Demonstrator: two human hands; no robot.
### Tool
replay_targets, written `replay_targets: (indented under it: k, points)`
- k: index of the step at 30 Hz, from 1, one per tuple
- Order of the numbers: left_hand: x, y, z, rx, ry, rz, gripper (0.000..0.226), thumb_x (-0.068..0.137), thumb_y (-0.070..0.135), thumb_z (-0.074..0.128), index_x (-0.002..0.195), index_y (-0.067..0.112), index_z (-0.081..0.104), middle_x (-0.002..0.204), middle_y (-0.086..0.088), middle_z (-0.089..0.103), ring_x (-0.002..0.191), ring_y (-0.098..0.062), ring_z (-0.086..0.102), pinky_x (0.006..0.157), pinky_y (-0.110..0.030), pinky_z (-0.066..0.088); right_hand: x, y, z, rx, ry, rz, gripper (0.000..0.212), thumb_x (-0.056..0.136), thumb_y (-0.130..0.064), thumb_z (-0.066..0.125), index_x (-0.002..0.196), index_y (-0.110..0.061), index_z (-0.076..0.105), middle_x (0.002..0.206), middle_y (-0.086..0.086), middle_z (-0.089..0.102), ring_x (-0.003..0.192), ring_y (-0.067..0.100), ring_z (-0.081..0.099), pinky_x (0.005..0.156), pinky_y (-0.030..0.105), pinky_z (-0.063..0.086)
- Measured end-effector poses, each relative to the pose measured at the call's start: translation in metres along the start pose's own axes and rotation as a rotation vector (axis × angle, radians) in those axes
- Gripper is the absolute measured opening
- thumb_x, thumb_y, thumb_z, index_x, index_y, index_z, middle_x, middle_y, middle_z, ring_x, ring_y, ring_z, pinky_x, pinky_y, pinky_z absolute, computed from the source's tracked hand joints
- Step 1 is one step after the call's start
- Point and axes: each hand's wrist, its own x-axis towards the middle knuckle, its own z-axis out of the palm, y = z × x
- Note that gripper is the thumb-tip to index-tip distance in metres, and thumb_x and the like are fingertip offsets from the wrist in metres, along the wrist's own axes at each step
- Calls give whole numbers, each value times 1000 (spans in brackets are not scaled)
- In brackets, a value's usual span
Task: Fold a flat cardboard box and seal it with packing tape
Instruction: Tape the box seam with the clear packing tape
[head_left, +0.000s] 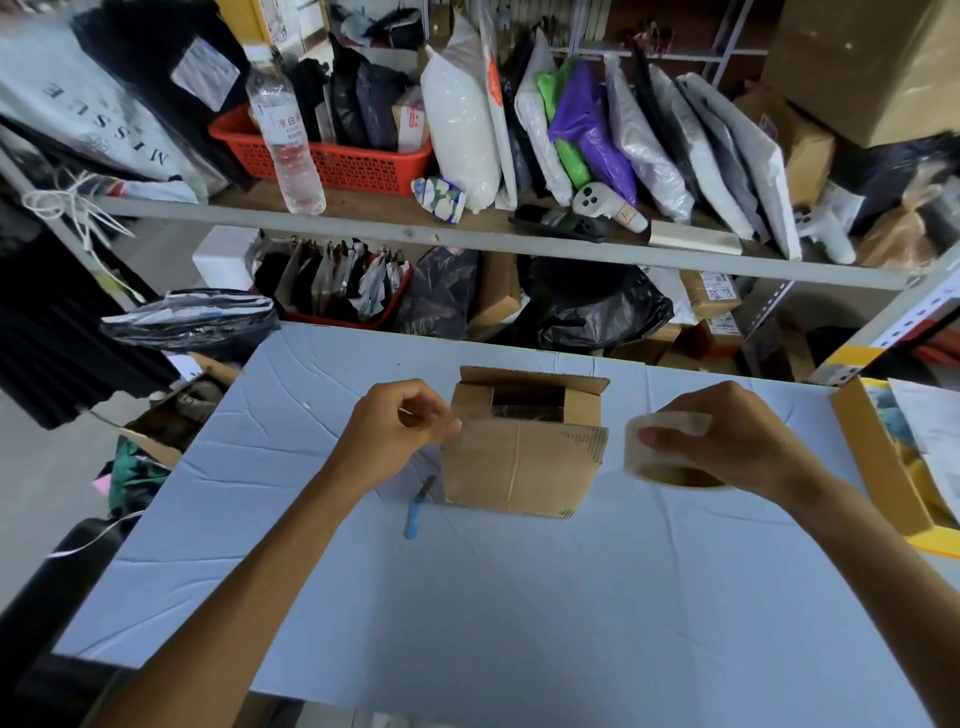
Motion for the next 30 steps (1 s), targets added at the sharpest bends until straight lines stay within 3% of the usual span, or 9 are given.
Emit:
replay_targets:
  k: [2,5,9,13,18,24,27,30]
  points:
    - [-1,-2,7,43,63,29,13,73,20,80,76,18,67,72,9,67,69,-3,63,62,-8,49,2,0,9,-103,87,22,27,75,-46,75,78,-19,74,73,-1,68,69,19,60,56,33,45]
    - [-3,-9,24,123,125,60,11,77,15,76,79,13,65,71,8,65,68,-3,61,61,-9,47,9,-2,27,-287,203,143,43,75,-55,71,79,-13,68,74,5,64,70,26,57,59,31,40]
    - [1,-24,30,130,226,96,15,87,3,64,99,11,64,77,0,64,73,-3,63,65,-6,47,14,-2,49,-270,292,127,47,74,-58,70,71,-12,63,67,5,61,62,26,53,55,29,34]
    - [4,-33,34,108,218,76,17,90,-4,57,99,8,65,86,-9,64,78,-3,68,70,-8,51,17,2,53,-313,351,121,52,69,-63,71,66,-13,62,62,4,61,57,25,52,52,27,34]
    - [7,-40,38,118,205,79,13,90,1,58,100,6,66,91,-10,62,77,-2,66,71,-8,51,19,7,60,-342,343,133,58,62,-75,67,70,-17,65,60,-1,60,53,20,50,47,25,36]
    - [14,-41,38,211,196,112,5,88,14,66,91,12,69,90,-6,62,79,-8,59,71,-11,45,20,9,68,-339,366,160,57,64,-74,66,72,-17,65,56,-2,56,52,19,49,46,24,36]
    - [17,-42,38,224,181,116,6,87,17,66,89,12,68,90,-6,62,79,-9,58,70,-11,44,23,9,70,-363,367,172,60,67,-74,63,78,-15,66,61,0,60,55,21,53,49,27,41]
    - [19,-42,38,229,179,130,8,87,19,66,89,11,68,89,-6,61,79,-8,57,68,-8,43,24,7,71,-428,377,154,66,72,-75,57,101,-16,66,82,5,68,67,26,61,53,27,43]
